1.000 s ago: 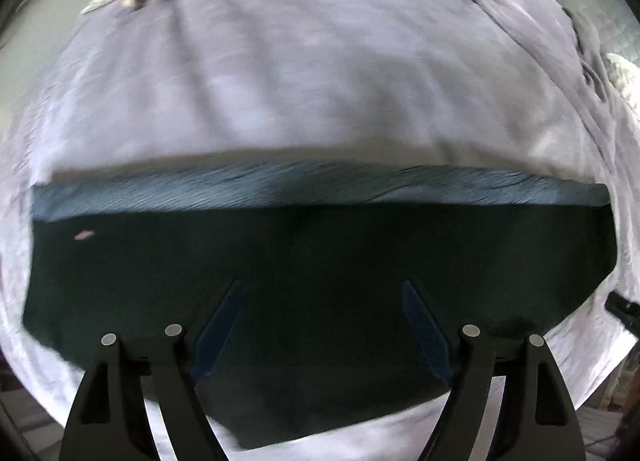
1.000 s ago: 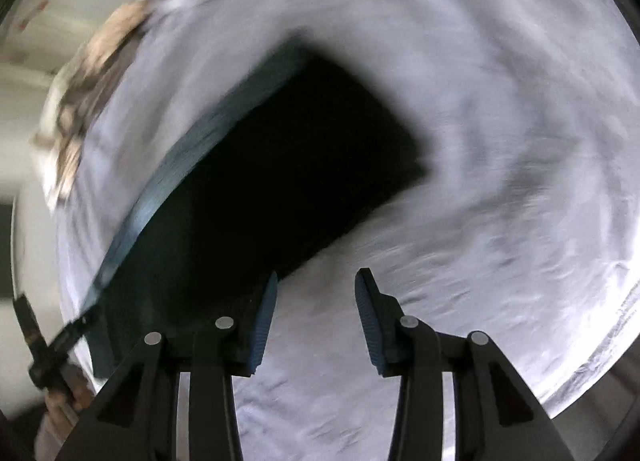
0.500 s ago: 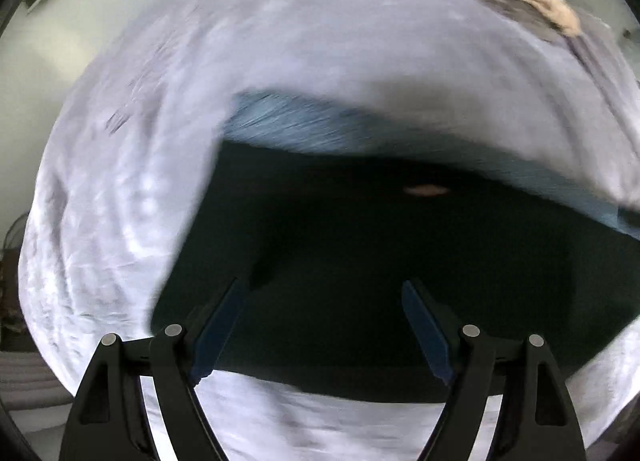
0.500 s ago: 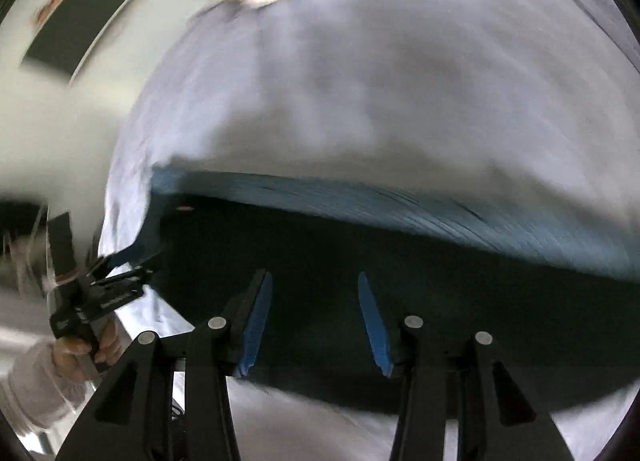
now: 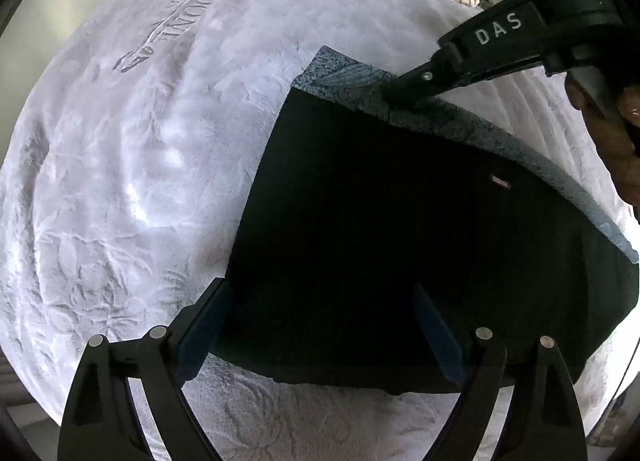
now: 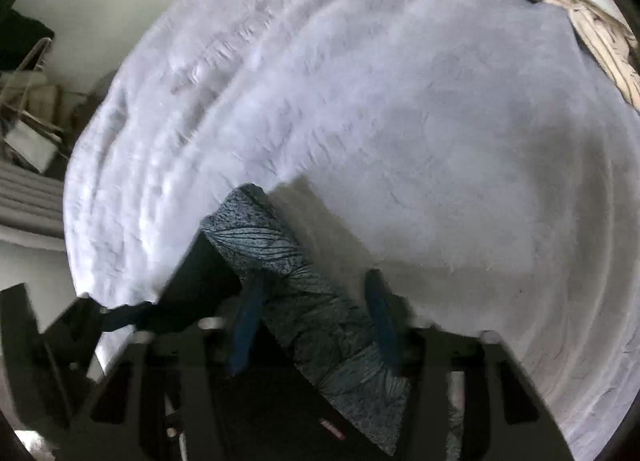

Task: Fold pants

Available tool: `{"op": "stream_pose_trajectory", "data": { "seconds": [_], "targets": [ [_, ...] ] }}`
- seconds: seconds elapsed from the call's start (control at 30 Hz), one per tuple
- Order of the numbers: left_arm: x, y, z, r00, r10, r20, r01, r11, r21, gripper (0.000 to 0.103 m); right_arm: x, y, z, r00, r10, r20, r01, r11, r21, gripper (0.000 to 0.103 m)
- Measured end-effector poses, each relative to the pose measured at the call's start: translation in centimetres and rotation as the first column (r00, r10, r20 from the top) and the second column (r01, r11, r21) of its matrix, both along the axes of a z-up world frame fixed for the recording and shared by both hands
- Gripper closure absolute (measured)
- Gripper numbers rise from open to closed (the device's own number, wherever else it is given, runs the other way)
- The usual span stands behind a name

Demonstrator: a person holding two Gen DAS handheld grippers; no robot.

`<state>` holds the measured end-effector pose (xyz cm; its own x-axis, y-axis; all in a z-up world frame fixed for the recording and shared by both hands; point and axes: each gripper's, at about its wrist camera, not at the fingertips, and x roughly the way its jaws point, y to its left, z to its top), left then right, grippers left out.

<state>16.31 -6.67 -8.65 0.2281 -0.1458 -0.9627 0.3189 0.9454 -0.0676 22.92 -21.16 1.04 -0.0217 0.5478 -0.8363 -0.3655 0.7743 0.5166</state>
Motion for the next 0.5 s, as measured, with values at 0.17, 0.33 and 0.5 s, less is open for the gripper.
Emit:
{"op": "stream_pose_trajectory", "data": {
  "seconds": [0.17, 0.33, 0.5],
  "targets": [
    [0.2, 3.1, 0.4, 0.999, 0.040, -0.008, -0.040, 0.999, -0.003, 0.012, -0.9, 0.4, 2.5, 0.998, 0.062, 0.018, -0.064, 0.991, 0.121, 0.099],
    [0.4, 4.7, 1.7, 0.997, 0.076, -0.029, -0.075, 0.997, 0.019, 0.012, 0.2, 1.2, -1.4, 0.997, -0.057, -0.050, 0.058, 0.998, 0.026, 0.099],
    [2.2, 3.5, 5.3, 0.997, 0.043, 0.066, -0.043, 0.999, -0.010, 0.012, -2.1, -4.0, 1.6, 0.975, -0.220, -0.034, 0.222, 0.970, 0.095, 0.077]
  ]
}}
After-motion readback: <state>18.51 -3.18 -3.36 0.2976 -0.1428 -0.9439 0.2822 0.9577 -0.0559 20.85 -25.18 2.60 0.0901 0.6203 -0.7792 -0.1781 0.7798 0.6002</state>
